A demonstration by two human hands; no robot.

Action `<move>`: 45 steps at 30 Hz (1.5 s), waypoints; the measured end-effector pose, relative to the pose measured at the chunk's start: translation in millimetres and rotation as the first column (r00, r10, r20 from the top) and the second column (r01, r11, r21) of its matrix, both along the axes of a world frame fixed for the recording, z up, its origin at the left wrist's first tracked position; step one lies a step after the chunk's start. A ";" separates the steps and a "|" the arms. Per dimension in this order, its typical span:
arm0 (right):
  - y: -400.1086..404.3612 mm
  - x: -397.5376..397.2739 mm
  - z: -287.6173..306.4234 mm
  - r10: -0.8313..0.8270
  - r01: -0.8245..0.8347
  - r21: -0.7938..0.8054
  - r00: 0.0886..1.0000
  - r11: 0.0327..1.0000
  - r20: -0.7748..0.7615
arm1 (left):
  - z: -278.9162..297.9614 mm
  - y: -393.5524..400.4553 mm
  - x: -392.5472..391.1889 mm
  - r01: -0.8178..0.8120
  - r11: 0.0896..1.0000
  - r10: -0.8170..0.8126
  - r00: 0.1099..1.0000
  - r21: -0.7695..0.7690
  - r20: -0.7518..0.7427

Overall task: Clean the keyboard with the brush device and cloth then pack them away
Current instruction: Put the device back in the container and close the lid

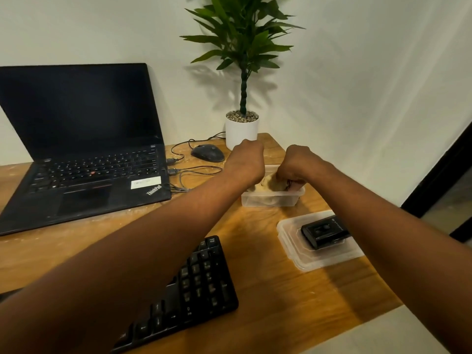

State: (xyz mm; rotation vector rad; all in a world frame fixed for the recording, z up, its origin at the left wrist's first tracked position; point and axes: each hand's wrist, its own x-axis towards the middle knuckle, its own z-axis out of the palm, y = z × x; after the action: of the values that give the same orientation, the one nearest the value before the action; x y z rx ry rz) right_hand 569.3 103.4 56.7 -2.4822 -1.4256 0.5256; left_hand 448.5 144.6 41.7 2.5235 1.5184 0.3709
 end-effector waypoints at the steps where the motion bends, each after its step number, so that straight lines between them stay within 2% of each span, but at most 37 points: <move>1: -0.8 0.0 0.8 0.005 -0.005 0.015 0.999 1.000 0.034 | 1.6 -0.5 -1.5 0.005 0.999 -0.005 1.000 0.033 -0.009; 5: -4.0 4.1 4.3 0.026 -0.034 0.058 0.990 0.998 0.136 | 6.3 -6.1 -7.2 0.041 0.984 -0.029 0.997 0.174 -0.070; 7: -6.5 9.9 5.9 0.023 -0.037 0.078 0.986 0.996 0.166 | 4.8 -8.7 -9.7 0.065 0.979 -0.046 0.994 0.195 -0.102; 11: -19.7 27.6 10.6 0.040 -0.059 0.113 0.986 0.992 0.162 | -2.7 -10.8 -17.0 0.113 0.986 -0.098 0.988 0.124 -0.119; 14: -41.4 45.8 13.0 0.057 -0.067 0.208 0.997 0.976 0.054 | -6.3 -13.3 -22.1 0.133 0.984 -0.123 0.988 0.117 -0.094; 21: -97.8 91.2 1.3 0.142 -0.088 0.280 0.973 0.956 -0.182 | -8.4 -32.0 -27.9 0.143 0.988 -0.147 0.986 0.059 0.076; 27: -139.7 106.7 -12.1 0.254 -0.179 0.282 0.932 0.943 -0.258 | -7.6 -77.4 -18.7 0.269 0.962 -0.271 0.947 0.040 0.172; 29: -149.8 108.4 -17.1 0.286 -0.220 0.256 0.922 0.942 -0.262 | -12.4 -91.7 -11.9 0.318 0.948 -0.312 0.932 -0.003 0.183; 32: -157.4 106.8 -26.7 0.332 -0.295 0.198 0.925 0.935 -0.187 | -22.3 -106.0 -0.2 0.356 0.933 -0.347 0.928 -0.049 0.134; 36: -158.3 103.7 -37.5 0.348 -0.317 0.198 0.926 0.927 -0.148 | -34.8 -118.0 12.1 0.368 0.927 -0.362 0.928 -0.068 0.083; 45: -161.1 101.2 -44.8 0.333 -0.304 0.180 0.930 0.935 -0.156 | -49.4 -129.4 19.2 0.362 0.923 -0.342 0.927 -0.132 0.156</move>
State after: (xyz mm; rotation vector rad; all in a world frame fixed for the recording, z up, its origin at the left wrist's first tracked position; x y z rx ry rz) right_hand 670.5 -57.7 11.9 -2.0336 -1.7312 0.6606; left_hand 467.7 15.2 -7.6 2.5204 0.9756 0.3363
